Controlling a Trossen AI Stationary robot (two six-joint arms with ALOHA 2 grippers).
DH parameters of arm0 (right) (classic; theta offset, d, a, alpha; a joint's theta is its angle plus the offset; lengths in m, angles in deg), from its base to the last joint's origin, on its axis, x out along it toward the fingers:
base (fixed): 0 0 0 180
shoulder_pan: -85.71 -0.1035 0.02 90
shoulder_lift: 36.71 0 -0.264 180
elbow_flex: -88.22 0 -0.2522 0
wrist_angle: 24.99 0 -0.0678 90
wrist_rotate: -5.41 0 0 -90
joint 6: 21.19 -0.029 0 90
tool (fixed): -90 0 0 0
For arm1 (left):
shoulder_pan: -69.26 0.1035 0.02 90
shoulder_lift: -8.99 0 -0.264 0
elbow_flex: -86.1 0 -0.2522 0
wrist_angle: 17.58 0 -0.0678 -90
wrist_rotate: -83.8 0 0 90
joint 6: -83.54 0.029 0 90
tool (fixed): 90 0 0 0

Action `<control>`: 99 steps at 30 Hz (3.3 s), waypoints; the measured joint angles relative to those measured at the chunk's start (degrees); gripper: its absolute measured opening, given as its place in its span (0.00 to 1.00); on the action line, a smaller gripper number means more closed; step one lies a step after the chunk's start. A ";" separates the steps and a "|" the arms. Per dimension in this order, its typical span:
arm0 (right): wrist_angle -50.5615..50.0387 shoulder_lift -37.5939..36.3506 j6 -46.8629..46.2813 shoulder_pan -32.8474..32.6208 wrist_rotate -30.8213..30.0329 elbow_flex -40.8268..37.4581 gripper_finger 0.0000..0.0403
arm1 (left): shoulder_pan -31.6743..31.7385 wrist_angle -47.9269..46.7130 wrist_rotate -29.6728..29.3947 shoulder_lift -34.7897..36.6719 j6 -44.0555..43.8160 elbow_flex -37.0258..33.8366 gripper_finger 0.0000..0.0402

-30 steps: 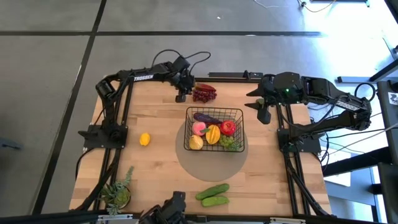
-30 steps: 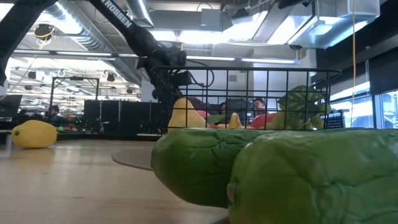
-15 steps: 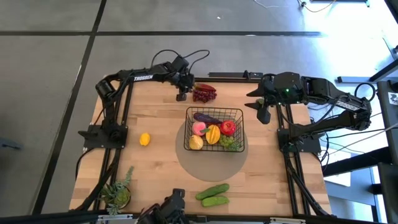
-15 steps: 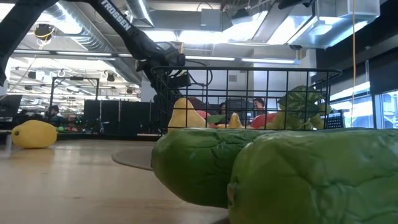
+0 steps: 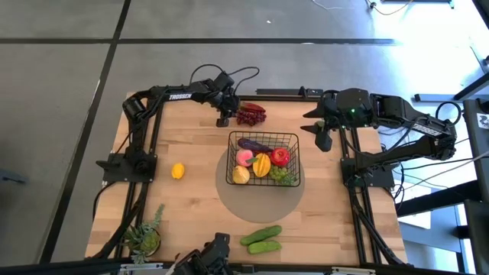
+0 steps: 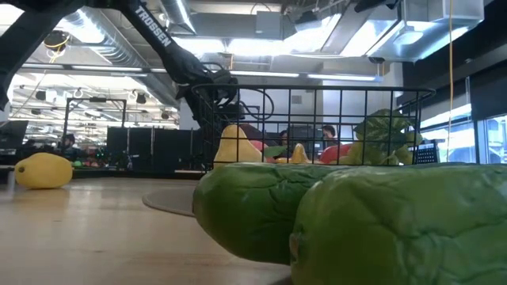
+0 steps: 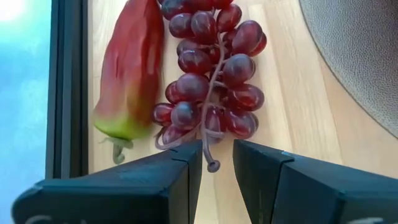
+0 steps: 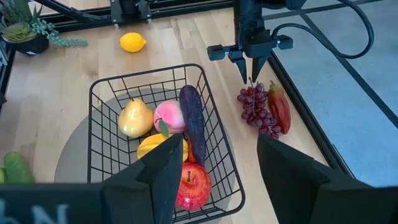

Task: Build produce basket
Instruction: Put the red grapes into the black wire basket

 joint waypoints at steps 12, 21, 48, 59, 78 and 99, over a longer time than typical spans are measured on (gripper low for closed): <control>0.09 0.00 0.01 0.00 -0.02 0.00 0.49 | -0.46 0.24 -2.94 0.00 1.55 0.02 0.20; 0.16 0.00 0.00 0.00 -0.01 0.00 0.49 | -0.76 -0.15 -4.45 -0.68 1.65 0.07 0.18; 1.38 0.00 -0.20 -0.02 -0.02 0.00 0.49 | -3.45 -5.14 -10.70 -0.66 -1.51 6.51 0.00; 1.36 0.00 -0.01 -0.02 0.00 0.00 0.49 | -3.45 -16.48 -10.70 -0.67 -1.49 18.68 0.00; 1.30 -0.01 0.22 -0.02 0.00 0.00 0.49 | -7.86 -38.38 -11.64 -0.66 -1.73 47.67 0.00; -0.59 -0.04 6.47 -0.02 0.00 0.02 0.49 | -30.92 -49.56 -14.77 0.61 -17.74 59.30 0.00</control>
